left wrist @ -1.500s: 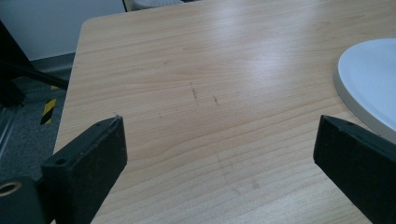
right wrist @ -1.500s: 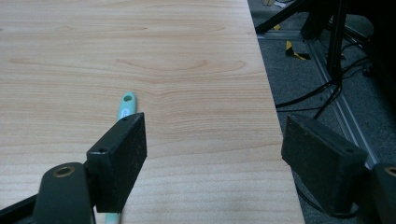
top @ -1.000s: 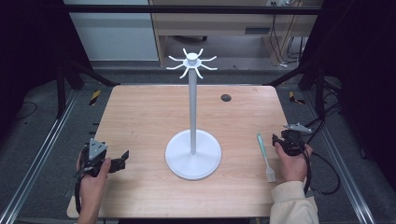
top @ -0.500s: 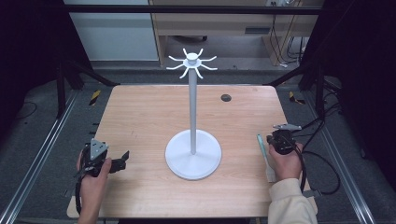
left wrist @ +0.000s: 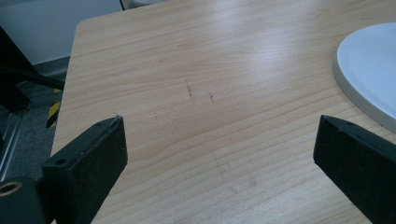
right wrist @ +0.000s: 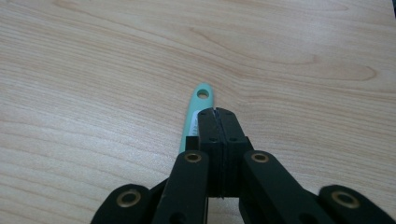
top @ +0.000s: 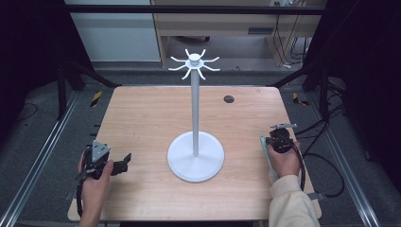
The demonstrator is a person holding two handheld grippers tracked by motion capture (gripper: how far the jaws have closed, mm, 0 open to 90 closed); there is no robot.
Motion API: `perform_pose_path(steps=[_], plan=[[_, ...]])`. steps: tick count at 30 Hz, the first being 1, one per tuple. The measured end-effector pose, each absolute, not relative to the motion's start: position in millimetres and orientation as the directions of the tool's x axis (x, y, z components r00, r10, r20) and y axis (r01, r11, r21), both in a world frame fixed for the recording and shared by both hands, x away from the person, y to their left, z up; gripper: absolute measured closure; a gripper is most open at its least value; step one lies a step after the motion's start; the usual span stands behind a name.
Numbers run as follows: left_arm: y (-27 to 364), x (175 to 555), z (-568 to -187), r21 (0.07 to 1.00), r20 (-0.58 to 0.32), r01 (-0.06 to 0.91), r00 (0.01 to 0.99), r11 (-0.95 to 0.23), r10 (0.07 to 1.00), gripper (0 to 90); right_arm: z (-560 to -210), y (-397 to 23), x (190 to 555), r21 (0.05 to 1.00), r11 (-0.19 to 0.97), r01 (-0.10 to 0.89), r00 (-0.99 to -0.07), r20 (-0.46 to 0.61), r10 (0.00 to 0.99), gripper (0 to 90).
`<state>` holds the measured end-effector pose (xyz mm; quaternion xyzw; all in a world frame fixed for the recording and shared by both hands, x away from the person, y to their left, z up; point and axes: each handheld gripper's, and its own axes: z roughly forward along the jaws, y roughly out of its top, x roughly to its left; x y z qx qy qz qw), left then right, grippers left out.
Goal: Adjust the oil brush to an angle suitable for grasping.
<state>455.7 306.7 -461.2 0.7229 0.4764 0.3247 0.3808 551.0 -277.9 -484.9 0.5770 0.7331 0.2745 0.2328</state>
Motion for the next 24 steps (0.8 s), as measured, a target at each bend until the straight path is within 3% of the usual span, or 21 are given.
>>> perform_pose_path(steps=[15, 24], plan=[[306.1, 456.1, -461.9, 0.857, 0.106, 0.446, 0.339, -0.259, 0.935, 2.5, -489.4, -280.8, 553.7, 0.660, 0.153, 0.735, -0.222, 0.021, 0.975, 90.0], [306.3, 456.0, -461.8, 0.857, 0.106, 0.446, 0.337, -0.258, 0.936, 2.5, -489.5, -270.5, 552.9, 0.661, 0.200, 0.723, -0.306, 0.047, 0.951, 90.0]])
